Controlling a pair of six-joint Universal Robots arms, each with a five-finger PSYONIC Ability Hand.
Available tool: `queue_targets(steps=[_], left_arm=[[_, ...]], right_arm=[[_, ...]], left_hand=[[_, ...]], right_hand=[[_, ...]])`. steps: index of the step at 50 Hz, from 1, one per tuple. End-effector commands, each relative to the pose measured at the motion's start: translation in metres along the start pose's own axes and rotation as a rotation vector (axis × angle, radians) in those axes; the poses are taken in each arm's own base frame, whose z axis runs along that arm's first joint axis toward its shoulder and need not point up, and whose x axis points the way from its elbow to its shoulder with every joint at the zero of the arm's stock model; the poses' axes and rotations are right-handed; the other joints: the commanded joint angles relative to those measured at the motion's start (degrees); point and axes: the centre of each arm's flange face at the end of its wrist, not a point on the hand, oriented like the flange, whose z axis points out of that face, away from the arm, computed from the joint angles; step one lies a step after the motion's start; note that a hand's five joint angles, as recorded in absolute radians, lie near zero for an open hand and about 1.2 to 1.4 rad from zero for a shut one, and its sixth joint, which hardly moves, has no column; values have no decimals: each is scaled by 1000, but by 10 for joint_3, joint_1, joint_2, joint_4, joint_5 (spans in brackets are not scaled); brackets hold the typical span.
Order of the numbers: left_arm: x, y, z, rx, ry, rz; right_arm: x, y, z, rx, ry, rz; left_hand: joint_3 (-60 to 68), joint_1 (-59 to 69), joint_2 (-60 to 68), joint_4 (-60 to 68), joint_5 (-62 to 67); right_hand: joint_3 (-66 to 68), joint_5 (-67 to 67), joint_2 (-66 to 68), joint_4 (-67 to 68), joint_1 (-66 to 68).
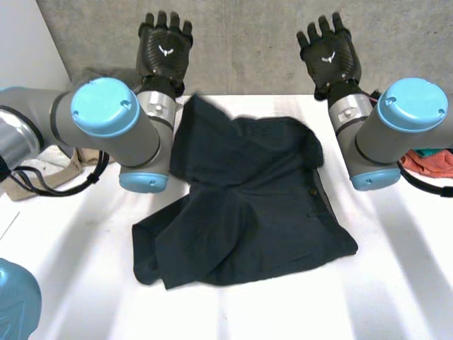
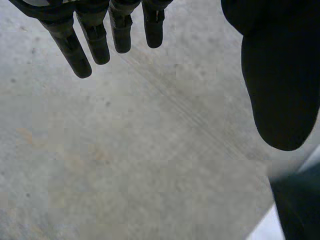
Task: Fold the laundry.
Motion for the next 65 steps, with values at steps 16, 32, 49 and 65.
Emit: queue_targets(steps=[16, 32, 49, 65], left_arm=[[-29, -50, -172, -451, 251, -132], [-18, -40, -283, -747, 445, -240], [2, -8, -265, -674, 327, -248], [-7, 38, -236, -682, 225, -72]], right_arm=[[11, -20, -150, -596, -479, 127], [-7, 9, -226, -651, -605, 241], [-14, 28, -230, -610, -555, 222], [-11, 23, -231, -603, -545, 216]], left_hand=[[83, 93, 86, 87, 76], [228, 238, 231, 232, 220], [233, 243, 236, 237, 225], [681, 690, 683, 684, 673]], right_hand=[[-24, -25, -21, -23, -33], [123, 122, 126, 124, 114], [676, 675, 679, 677, 667], [676, 675, 679, 677, 667]])
